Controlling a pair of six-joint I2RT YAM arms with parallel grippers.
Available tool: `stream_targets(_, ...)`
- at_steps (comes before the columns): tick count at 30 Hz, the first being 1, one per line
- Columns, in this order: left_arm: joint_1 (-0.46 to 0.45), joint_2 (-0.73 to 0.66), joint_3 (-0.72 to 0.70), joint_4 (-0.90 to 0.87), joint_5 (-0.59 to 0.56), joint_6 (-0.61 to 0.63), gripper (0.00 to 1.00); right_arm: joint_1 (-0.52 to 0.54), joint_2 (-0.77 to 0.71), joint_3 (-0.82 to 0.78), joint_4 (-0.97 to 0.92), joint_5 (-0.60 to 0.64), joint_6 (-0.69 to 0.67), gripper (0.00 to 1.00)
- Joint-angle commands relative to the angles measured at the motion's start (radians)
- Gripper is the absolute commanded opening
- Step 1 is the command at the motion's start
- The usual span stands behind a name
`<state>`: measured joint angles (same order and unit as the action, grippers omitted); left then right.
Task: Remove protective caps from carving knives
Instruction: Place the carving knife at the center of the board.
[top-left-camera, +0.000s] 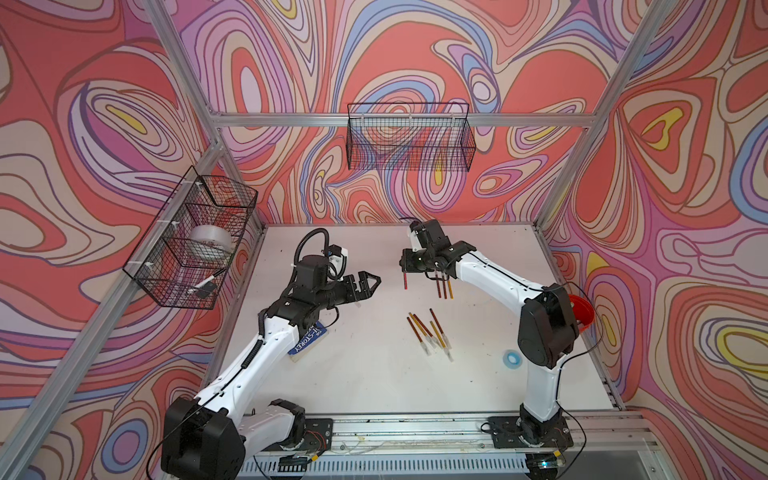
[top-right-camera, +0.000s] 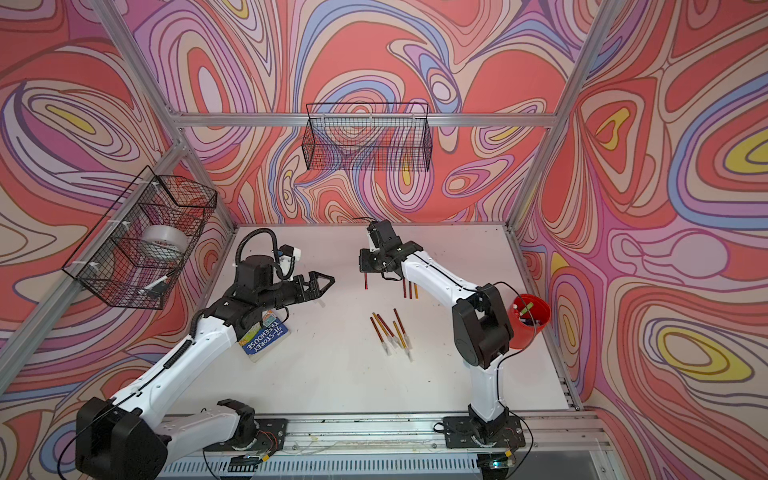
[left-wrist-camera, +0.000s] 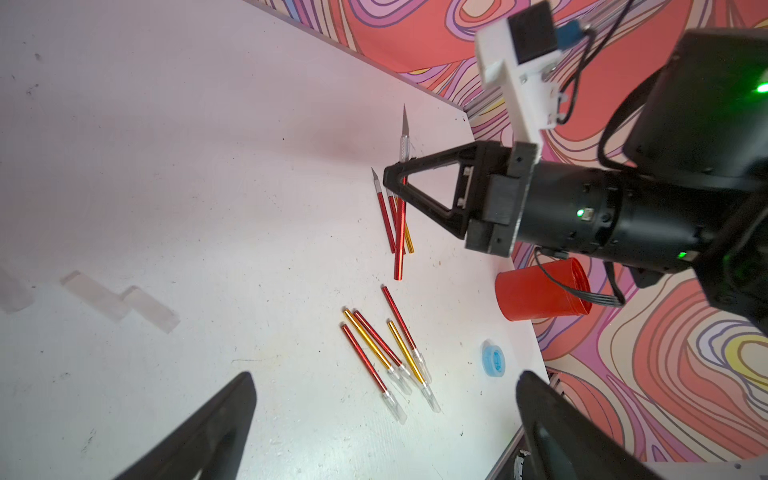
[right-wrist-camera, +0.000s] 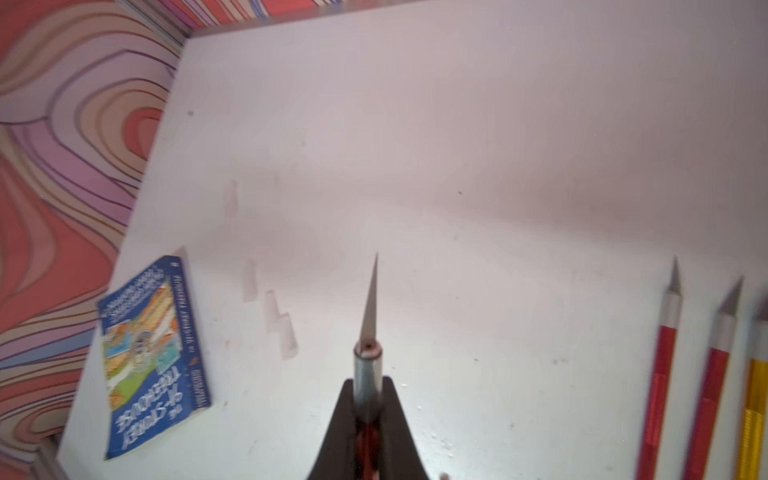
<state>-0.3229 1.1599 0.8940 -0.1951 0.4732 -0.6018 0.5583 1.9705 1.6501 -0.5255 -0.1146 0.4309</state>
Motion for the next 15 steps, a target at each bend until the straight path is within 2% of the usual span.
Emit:
stream_targets(1,-0.005,-0.011,-0.011,-0.030,-0.024,0.013,1.00,-0.011,0.053,-0.023,-0.065,0.097,-0.036,0.00)
stream_targets(9,-0.005,0.001,-0.014,-0.033,-0.026,0.010,1.00,-0.065,0.155,-0.022,-0.061,0.094,-0.032,0.00)
stream_targets(15,-0.005,0.010,-0.012,-0.035,-0.029,0.016,1.00,-0.099,0.239,0.050,-0.108,0.112,-0.055,0.00)
